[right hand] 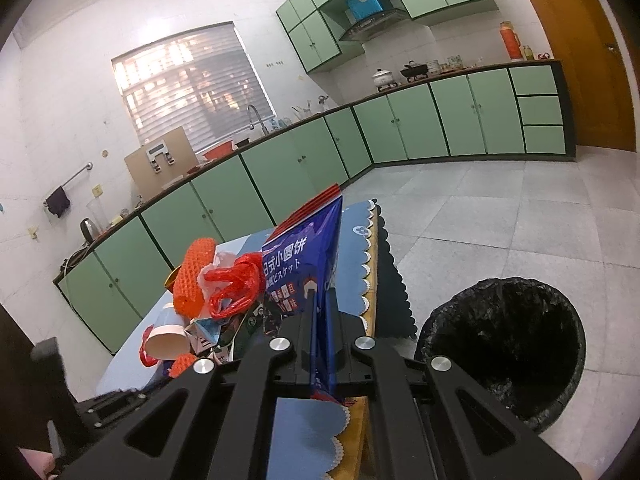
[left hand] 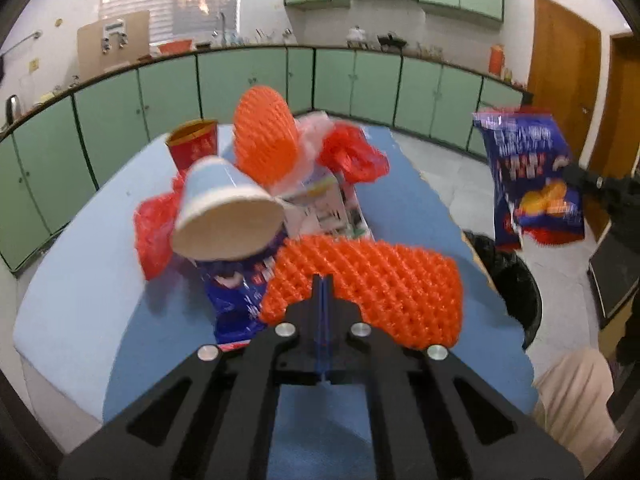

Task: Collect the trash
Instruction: 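Lift the blue bag with the right tool while the left tool grasps the orange foam net, then carry both items over the black bin and open both tools to drop them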

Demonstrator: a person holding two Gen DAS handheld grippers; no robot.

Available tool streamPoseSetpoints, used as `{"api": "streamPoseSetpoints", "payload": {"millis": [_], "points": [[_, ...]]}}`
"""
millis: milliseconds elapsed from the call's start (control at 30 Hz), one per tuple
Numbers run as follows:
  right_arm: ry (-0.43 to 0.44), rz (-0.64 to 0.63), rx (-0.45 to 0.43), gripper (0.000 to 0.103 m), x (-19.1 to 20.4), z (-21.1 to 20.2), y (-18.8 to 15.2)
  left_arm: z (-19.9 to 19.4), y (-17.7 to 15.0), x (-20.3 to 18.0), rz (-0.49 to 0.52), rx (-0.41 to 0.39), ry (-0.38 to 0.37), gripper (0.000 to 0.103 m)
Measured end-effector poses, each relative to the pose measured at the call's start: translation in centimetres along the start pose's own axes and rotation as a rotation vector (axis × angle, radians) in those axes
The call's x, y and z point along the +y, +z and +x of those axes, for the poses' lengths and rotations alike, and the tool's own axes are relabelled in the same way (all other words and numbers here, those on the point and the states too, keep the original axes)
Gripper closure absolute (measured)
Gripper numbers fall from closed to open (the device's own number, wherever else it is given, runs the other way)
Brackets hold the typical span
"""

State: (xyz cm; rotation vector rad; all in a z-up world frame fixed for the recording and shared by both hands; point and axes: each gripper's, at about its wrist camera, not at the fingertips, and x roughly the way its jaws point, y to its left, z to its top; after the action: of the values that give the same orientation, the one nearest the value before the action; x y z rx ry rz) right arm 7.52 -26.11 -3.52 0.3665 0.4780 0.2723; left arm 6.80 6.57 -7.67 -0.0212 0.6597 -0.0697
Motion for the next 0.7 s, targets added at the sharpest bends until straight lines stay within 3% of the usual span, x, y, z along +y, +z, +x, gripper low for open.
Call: {"api": "streamPoseSetpoints", "payload": {"millis": [200,333,400,467,567,700], "points": [[-0.016,0.009,-0.017,0.099,-0.6,-0.6,0.4,-2.6,1.4,-0.5,-0.003,-0.118,0.013,0.103],[-0.022,0.009,-0.017,0.099,-0.8,-0.9,0.3,-2.5,1.2,-0.9,0.011,-0.071,-0.006,0.102],[-0.02,0.008,-0.015,0.099,-0.8,-0.8,0.2,-2.2,0.7,-0.5,0.015,-0.04,0.018,0.09],[-0.017,0.009,-0.012,0.099,-0.8,-0.7,0.1,-2.0,0.3,0.3,0.009,-0.027,0.052,0.046],[-0.017,0.009,-0.007,0.099,-0.7,-0.6,0.1,-1.6,0.0,1.5,-0.006,-0.001,0.065,0.043],[-0.015,0.003,-0.005,0.099,-0.6,-0.5,0.1,0.0,-0.5,2.3,-0.032,0.071,0.023,0.041]]}}
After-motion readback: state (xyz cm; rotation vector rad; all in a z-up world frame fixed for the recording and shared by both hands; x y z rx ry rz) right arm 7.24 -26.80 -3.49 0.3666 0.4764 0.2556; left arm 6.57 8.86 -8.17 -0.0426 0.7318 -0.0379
